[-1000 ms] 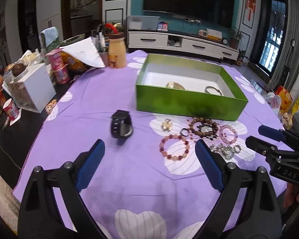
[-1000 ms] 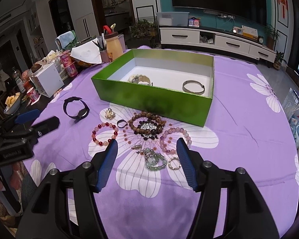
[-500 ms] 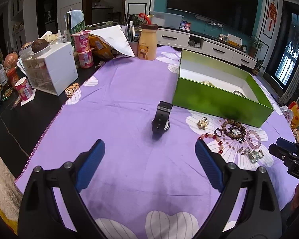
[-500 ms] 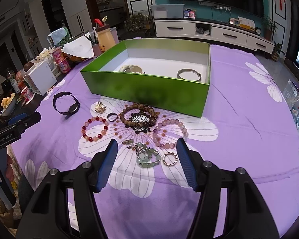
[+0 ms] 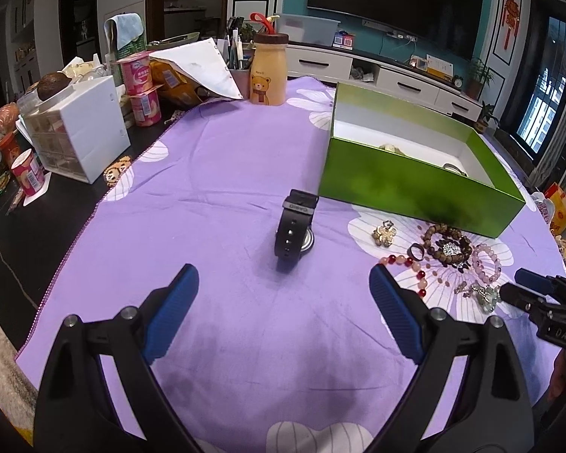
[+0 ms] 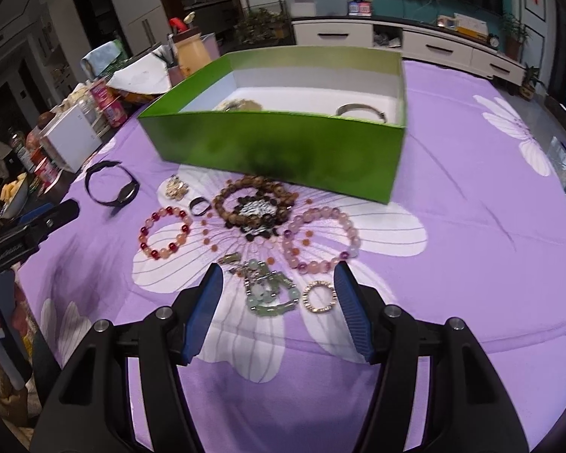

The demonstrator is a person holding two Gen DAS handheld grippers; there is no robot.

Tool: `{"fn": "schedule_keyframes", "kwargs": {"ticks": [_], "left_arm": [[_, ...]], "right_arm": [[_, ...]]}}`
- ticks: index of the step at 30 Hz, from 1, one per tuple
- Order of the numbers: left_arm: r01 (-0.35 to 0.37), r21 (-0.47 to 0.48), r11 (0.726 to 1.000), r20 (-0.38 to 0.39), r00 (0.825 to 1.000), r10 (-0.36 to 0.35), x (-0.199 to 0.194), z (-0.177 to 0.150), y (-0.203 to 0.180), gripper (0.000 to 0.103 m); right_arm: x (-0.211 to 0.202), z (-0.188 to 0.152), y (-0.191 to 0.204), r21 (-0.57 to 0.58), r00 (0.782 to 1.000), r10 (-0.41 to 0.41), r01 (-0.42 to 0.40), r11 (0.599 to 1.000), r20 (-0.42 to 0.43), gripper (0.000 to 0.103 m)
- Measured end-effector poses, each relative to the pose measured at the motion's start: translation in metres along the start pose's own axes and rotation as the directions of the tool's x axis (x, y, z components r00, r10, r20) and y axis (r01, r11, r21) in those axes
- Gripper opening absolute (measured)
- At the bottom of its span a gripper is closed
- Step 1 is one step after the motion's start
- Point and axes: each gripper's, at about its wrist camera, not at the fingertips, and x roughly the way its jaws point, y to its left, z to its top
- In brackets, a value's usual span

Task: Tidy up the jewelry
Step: 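Grasp the black watch with the left tool while the right tool grasps the green jade bracelet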

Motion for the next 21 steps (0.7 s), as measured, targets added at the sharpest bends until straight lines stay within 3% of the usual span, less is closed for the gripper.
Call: {"fn": "schedule_keyframes", "kwargs": {"ticks": [6,13,19,21], "left_arm": [[0.002,0.005,1.000,-0.004,1.000,-0.002,0.009,0.004,-0.002,0.093],[0.006,0.017,1.000,-0.013,1.000,-0.006,0.022,0.008,-0.006,0.093],[0.008,0.025,1.000,-0.020,1.000,-0.008,0.032,0.011,-0.008,0.089],[0.009,0.027,1.000,-0.022,1.000,-0.008,0.035,0.012,-0.008,0.085]], "right_arm": [[0.013,-0.005,0.011,-0.062,0.999,0.021,-0.023,0.998,-0.033,0.061],[0.026,-0.007,0.015,-0.094,0.998,0.028,-0.033,0.995,-0.059,0.043],[0.027,-0.008,0.024,-0.162,0.999,-0.019,0.013,0.987,-0.037,0.042],[0.030,-0.009,0.029,-0.200,0.999,-0.044,0.038,0.979,-0.027,0.036]]}}
